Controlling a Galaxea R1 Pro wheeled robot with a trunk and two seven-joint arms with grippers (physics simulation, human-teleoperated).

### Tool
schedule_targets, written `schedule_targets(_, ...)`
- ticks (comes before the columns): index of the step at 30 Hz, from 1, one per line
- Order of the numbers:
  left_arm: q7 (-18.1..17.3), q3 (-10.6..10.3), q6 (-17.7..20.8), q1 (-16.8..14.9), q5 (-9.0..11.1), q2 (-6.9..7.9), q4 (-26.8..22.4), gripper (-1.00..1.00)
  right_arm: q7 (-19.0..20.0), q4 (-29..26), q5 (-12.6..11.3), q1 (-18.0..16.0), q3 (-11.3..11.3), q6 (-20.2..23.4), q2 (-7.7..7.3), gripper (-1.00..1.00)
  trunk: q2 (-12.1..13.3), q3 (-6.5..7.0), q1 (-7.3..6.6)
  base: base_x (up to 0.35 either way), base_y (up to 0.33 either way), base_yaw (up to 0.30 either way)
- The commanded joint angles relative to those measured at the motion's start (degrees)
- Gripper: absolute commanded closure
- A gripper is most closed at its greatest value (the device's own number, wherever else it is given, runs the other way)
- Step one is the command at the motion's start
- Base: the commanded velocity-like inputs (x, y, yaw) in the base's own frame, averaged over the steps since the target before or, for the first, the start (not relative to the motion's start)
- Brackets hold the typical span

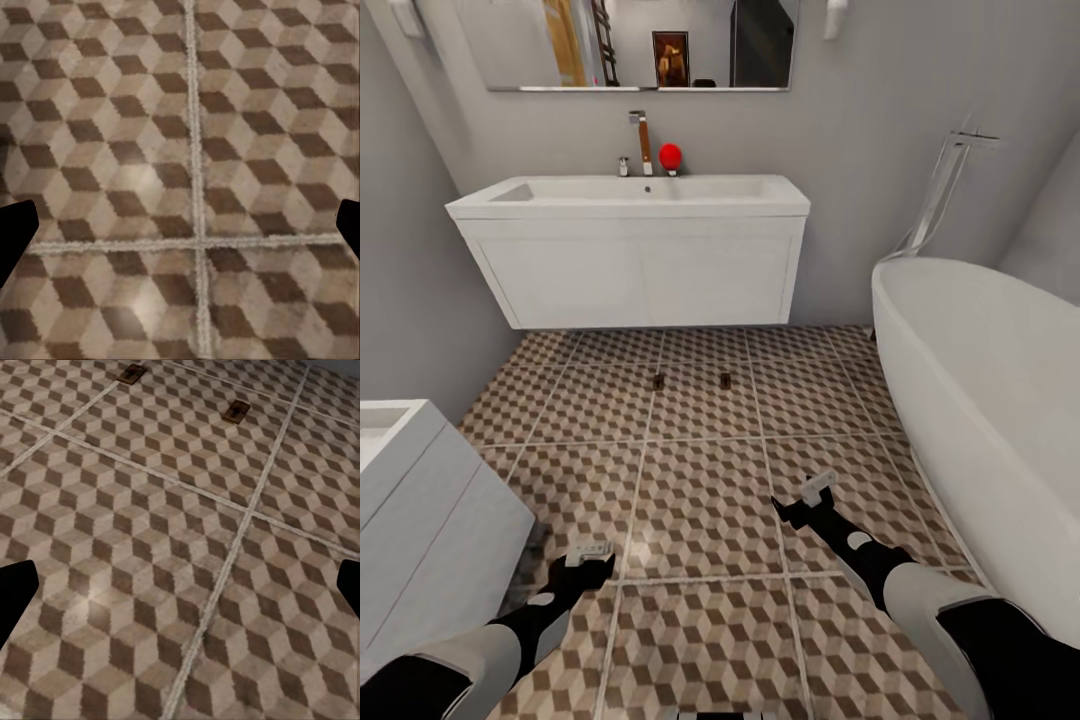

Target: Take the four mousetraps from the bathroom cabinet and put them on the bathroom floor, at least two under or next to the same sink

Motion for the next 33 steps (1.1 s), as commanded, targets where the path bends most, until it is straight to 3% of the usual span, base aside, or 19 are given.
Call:
schedule_targets(1,-0.1,-0.5,-0.4,0.0,0.6,-0.06,0.0,-1.0,0.0,0.1,0.6,0.0,-0.3,-0.2,0.0,-1.0,0.4,0.14,-0.23,0.0,0.0,0.0)
schedule_targets(33,-0.1,-0.4,-1.2,0.0,0.7,-0.76,0.8,-1.0,0.0,0.1,0.5,1.1,-0.3,-0.2,0.75,-1.0,13.2,5.89,-7.26,0.0,0.0,0.0)
